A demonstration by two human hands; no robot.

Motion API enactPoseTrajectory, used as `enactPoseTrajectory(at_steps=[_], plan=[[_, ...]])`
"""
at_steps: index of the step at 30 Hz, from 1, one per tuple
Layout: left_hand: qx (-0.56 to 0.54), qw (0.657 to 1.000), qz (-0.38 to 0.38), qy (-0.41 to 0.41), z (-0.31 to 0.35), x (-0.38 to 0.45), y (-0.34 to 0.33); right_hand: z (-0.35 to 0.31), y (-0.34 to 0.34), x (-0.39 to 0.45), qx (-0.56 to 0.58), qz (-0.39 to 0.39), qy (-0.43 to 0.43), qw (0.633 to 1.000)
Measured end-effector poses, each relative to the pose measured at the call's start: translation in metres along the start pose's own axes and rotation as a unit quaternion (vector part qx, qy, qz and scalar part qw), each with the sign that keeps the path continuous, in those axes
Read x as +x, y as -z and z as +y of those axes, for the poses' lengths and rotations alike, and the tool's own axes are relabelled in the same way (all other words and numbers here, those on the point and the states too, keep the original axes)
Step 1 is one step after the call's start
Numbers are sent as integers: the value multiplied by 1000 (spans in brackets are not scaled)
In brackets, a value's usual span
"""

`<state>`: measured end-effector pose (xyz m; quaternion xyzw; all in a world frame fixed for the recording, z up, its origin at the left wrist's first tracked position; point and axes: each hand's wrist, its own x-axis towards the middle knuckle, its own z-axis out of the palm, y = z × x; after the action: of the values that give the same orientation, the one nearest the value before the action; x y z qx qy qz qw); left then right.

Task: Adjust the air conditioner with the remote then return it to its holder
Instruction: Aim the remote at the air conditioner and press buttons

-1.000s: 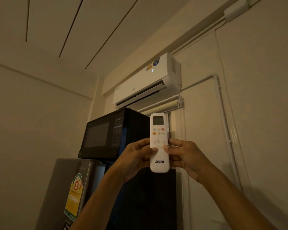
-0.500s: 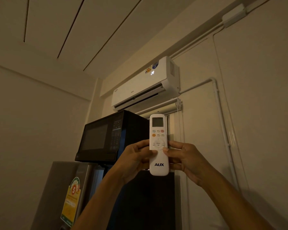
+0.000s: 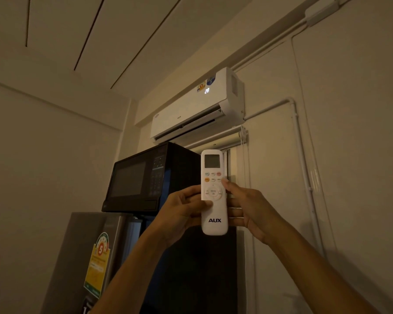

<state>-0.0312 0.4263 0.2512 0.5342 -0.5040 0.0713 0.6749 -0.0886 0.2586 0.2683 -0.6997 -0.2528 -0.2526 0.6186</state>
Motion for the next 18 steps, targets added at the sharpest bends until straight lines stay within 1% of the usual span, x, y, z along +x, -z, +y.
enactPoseTrajectory(at_steps=[10, 18], plan=[[33, 999, 11, -17, -2, -3, -12, 3, -2, 5, -39, 56, 7, 998], [35, 999, 1, -11, -1, -5, -12, 2, 1, 5, -51, 46, -12, 998]])
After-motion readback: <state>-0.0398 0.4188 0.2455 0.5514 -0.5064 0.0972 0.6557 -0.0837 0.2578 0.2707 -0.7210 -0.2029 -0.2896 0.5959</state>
